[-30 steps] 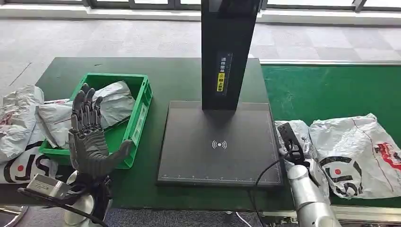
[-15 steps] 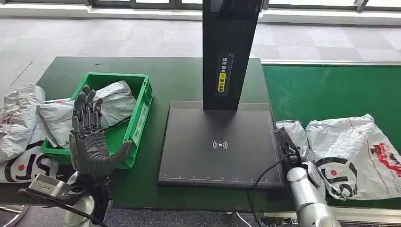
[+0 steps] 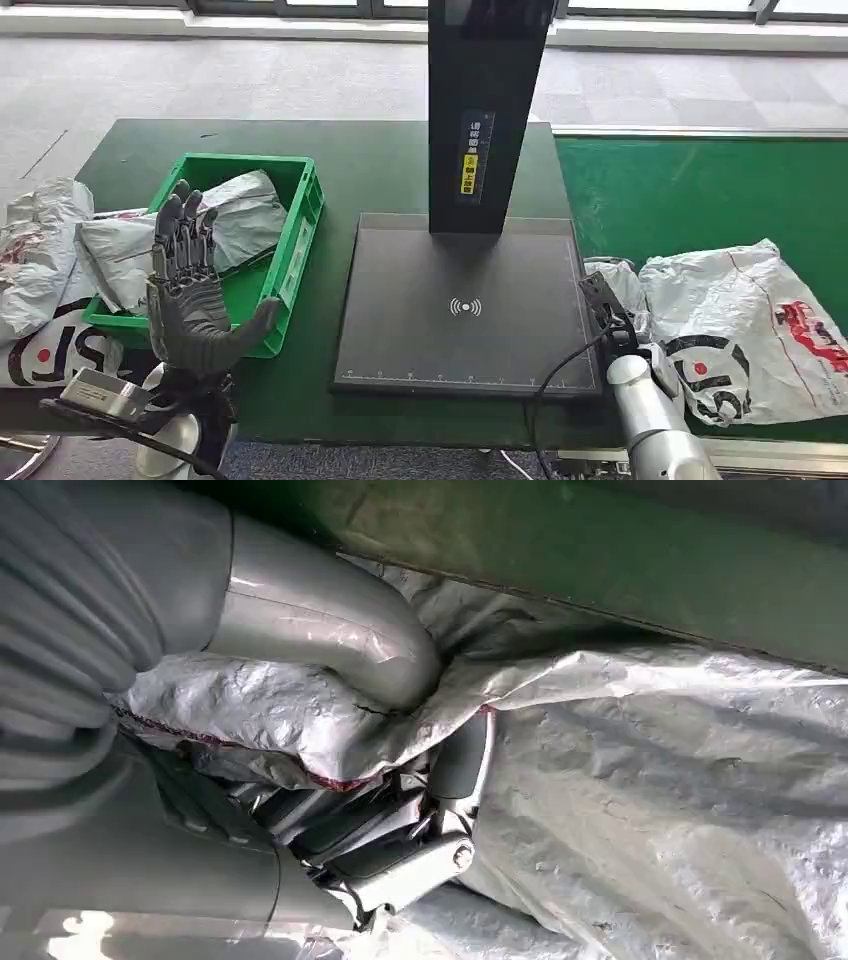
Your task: Moved the parcel from conveyor to table for the left to box.
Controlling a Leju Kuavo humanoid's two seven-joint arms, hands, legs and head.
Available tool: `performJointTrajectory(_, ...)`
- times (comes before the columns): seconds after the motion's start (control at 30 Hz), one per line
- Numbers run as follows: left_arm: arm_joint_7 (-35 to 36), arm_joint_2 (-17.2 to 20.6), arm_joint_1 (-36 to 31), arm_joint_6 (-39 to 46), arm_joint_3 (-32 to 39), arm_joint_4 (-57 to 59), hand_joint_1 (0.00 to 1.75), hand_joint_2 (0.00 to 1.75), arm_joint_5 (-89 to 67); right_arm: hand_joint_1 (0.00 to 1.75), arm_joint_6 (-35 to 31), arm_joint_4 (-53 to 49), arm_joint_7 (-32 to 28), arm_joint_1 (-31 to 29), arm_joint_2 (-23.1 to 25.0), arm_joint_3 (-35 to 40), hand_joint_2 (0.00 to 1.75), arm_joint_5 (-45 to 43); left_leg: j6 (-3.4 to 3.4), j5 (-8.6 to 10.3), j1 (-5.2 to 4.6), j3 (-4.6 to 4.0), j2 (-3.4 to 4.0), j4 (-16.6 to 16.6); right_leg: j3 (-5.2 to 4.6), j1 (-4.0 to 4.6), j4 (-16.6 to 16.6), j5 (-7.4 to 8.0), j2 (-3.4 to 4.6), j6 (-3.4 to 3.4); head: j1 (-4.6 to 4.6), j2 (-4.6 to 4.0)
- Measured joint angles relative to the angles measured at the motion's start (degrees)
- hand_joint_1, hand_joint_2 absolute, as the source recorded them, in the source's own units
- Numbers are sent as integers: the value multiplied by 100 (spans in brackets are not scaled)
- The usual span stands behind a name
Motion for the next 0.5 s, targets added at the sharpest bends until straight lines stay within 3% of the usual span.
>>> performJointTrajectory(0.13,0,0,19,74,0,-4,0,175,-17,175,-265,0,-151,19,2,0,175,-20,0,0,0,-2,0,0,1,0,1,0,0,0,0,0)
performJointTrajectory(0.27,-2,11,171,216,0,-96,0,175,-20,175,-1157,-482,-538,280,134,0,175,-127,0,1,0,-14,-12,0,-8,0,5,0,-8,0,-2,0)
performJointTrajectory(0.5,-2,13,268,221,0,-197,0,175,-33,175,-1989,-3869,-1290,1404,625,298,175,-678,-1,0,0,-27,-31,0,-21,0,5,-9,-28,0,0,0)
